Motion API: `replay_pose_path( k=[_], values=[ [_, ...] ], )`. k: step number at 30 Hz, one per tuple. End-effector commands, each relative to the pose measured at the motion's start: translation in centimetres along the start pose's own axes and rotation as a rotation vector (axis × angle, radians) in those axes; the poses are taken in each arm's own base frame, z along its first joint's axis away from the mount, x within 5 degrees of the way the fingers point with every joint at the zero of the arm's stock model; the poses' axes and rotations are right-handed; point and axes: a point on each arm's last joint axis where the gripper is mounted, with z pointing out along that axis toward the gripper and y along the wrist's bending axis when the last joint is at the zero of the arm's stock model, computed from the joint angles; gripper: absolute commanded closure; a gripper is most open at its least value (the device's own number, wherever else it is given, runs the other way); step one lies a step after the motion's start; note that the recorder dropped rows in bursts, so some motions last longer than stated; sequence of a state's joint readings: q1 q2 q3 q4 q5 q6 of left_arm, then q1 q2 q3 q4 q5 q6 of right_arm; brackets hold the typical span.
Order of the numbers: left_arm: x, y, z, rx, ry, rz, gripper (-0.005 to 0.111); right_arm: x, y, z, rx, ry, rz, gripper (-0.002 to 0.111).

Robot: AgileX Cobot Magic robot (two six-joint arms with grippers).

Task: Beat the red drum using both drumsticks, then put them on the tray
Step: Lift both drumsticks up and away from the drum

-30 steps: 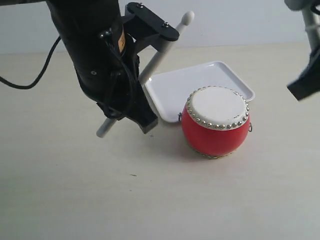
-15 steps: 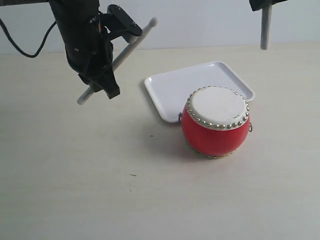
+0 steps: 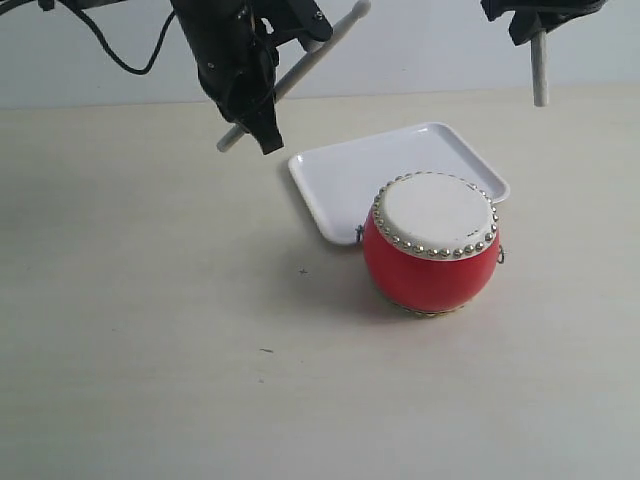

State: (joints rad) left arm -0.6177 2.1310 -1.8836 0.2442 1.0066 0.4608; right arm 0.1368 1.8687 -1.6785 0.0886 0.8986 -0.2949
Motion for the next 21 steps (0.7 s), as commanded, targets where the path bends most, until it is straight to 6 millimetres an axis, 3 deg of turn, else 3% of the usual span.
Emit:
replay_pose_path(
  k=[1,12,21],
  values=[
    [-0.9,0.2,0.6,-0.003,-0.033,-0.004,0.107,-0.4,-0.3,0.5,0.005,-0.029,-0.043,0.108],
    [-0.7,0.1,0.7,0.018,-0.002,-0.045,0.107,0.9,-0.2,5.1,-0.055,0.149,-0.114,0.108],
    [0.7,0.2,0.1,0.042,0.124,-0.117,0.107,-1.6,0.6,6.6,0.028,0.167,-0.713,0.108]
  ],
)
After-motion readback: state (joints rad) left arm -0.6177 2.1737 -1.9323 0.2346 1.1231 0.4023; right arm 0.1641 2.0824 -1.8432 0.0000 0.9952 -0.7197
